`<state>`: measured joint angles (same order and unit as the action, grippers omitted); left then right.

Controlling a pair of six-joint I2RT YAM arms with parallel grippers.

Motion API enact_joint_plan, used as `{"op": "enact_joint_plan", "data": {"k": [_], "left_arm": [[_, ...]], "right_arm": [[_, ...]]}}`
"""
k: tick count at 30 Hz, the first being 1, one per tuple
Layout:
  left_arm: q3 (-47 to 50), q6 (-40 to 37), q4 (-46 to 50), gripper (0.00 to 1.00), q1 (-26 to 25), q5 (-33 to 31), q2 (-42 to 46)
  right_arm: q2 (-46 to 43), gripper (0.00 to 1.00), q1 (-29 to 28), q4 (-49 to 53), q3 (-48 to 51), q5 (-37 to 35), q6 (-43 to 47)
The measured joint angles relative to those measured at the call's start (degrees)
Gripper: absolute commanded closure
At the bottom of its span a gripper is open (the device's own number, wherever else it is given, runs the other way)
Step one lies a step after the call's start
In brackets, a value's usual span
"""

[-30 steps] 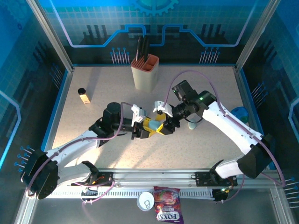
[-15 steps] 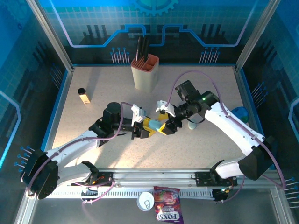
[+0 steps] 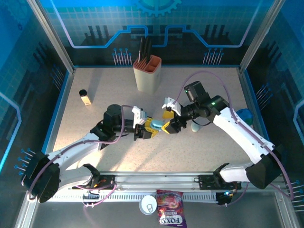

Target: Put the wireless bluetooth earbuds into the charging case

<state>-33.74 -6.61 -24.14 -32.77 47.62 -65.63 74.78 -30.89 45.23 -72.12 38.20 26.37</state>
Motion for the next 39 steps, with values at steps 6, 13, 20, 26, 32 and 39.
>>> {"op": "enact_joint_plan", "data": {"k": [6, 13, 20, 26, 32, 39], "left_arm": [[2.14, -0.44, -2.23, 0.73, -0.39, 0.66, -0.04], [5.57, -1.62, -7.93, 0.73, -0.39, -2.67, -0.07], [8.61, -2.03, -14.01, 0.73, 0.39, -6.10, -0.07], [13.49, 1.64, -24.04, 0.73, 2.38, -9.60, -0.07], [14.99, 4.83, -30.29, 0.72, 3.52, -11.28, -0.07], [17.18, 6.40, -33.27, 0.72, 4.63, -12.44, 0.90]], "right_arm": [[-1.62, 0.35, 2.60, -6.80, 1.09, 0.02, -4.07], [-5.55, 0.31, 4.48, -16.57, 6.05, -0.74, -13.66], [-8.15, 0.30, 8.74, -27.76, 12.33, -9.79, -34.23], [-2.03, 0.34, 8.50, -27.69, 12.46, -15.54, -42.42], [11.85, 0.44, 6.38, -22.73, 8.48, -15.32, -41.99], [25.57, 0.48, 1.22, -18.21, 1.90, -17.18, -42.27]]}}
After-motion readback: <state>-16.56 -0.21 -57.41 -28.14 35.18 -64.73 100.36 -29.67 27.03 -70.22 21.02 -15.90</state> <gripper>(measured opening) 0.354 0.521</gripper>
